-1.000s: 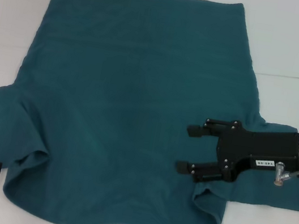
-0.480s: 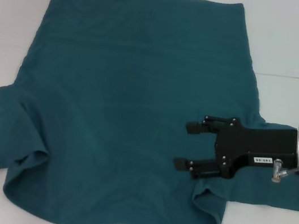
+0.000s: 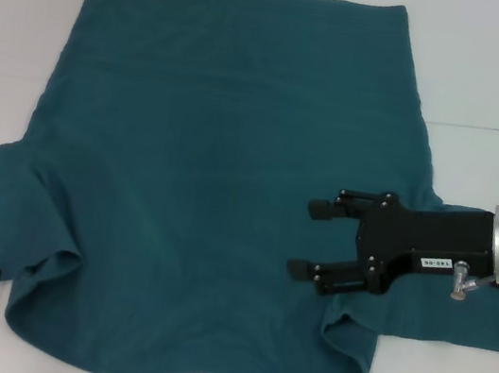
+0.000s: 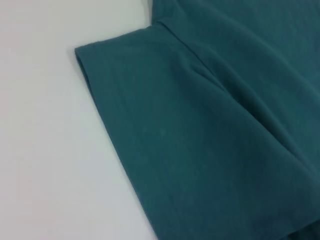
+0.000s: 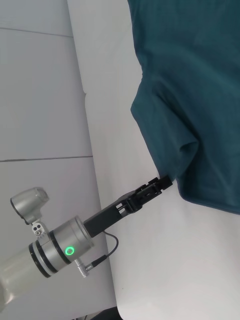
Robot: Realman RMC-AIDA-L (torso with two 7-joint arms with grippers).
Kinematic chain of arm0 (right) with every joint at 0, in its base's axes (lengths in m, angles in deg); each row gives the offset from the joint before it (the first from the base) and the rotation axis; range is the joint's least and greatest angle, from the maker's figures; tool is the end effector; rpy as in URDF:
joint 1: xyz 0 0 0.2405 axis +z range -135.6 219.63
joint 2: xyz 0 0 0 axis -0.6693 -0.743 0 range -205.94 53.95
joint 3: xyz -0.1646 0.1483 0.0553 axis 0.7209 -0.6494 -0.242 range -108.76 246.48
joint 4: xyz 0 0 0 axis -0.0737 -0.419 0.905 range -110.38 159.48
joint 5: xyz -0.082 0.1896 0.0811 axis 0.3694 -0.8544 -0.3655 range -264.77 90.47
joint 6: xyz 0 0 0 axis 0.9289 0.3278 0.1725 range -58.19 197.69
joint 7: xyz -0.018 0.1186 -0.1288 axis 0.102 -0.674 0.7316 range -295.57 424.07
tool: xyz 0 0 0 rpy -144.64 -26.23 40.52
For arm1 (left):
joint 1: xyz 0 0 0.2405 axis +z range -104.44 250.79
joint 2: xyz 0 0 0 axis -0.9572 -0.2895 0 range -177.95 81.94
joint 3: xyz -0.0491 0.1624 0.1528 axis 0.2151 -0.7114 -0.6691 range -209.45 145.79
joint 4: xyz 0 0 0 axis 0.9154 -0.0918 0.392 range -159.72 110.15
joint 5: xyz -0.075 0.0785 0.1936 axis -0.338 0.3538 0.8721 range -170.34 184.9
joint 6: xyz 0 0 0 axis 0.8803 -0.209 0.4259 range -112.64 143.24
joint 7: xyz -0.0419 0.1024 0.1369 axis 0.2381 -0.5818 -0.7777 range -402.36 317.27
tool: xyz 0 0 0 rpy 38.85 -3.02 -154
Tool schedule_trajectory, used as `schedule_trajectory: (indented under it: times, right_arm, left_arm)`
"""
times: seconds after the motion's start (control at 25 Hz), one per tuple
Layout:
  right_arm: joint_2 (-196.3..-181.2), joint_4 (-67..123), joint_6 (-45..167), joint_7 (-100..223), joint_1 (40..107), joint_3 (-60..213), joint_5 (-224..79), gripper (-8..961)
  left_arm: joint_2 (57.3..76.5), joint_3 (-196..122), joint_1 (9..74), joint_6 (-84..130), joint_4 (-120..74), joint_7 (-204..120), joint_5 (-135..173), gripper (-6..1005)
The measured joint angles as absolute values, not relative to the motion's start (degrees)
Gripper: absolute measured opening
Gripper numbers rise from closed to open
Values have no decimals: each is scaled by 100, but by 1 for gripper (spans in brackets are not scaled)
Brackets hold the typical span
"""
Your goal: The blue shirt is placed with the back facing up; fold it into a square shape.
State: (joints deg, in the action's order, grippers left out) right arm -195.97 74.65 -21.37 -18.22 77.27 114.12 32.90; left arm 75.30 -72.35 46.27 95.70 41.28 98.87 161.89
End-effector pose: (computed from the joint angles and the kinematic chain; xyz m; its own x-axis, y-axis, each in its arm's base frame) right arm 0.1887 0.3614 -0.0034 0.9252 -0.1641 -0.3421 -0.2345 -0.9561 -0.1757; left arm -0.3167 0.3452 0.0456 0.2979 0.9086 0.2929 0.8837 -0.1464 -0.4446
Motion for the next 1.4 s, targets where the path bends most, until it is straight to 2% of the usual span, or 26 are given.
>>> schedule_trajectory:
  times: [0.88,1.2,1.4]
  right_arm:
    - [-19604,7438,-2061,-1822,7709,11412,3291,915]
    - [-19605,7385,-2007,-1810,7738,11412,3291,916]
    - [-19606,7384,-1991,-1805,7750,11422,3291,916]
  left_arm:
    - [7580,-7638,4596,9213,3997,9977,16348,738]
    - [7584,-7728,4595,9130,3961,9975,16347,652]
    - [7589,-7755,4599,9068,3913,9977,16342,514]
